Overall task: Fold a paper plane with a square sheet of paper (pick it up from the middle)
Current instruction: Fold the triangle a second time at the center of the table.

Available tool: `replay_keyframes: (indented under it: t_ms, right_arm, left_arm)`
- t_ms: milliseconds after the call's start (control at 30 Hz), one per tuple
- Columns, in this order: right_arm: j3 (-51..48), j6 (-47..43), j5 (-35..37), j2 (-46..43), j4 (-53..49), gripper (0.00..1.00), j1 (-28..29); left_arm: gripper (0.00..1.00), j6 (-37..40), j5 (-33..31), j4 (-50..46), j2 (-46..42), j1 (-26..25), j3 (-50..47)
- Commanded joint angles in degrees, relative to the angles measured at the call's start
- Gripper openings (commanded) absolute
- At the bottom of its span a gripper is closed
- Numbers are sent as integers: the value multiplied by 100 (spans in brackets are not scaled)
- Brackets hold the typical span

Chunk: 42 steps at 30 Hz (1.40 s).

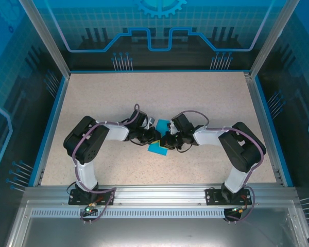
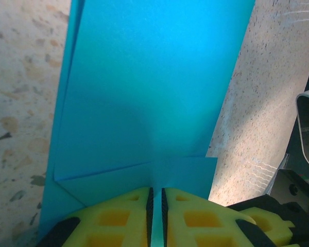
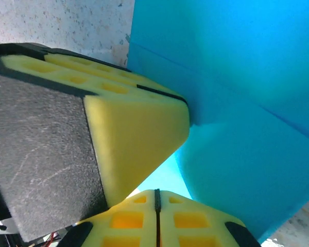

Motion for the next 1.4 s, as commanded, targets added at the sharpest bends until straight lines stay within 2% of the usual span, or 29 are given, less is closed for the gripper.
replay_keyframes:
  t_ms: [0,200,367,533,767,1367]
  right_arm:
    - [297,-52,208,296,-381,7,99]
    - [109,14,265,676,-192,7,117]
    - [-128,-50,315,331,-362,7,116]
    - [-261,-188,51,-33,-474,8,145]
    - [-698,-70,-45,76,-192,9,141]
    - [-1094,-33,-143,-365,-52,9,128]
  left_arm:
    - [16,104,-271,-246,224,19,-122]
    - [16,102,-252,-269,225,18,-82]
    - [16,114,-304,-341,247,17,-66]
    - [16,114,-326,-427,348,17,27]
    - [15,97,-339,-429,375,23,6]
    - [15,91,-313,-409,383,23,-7]
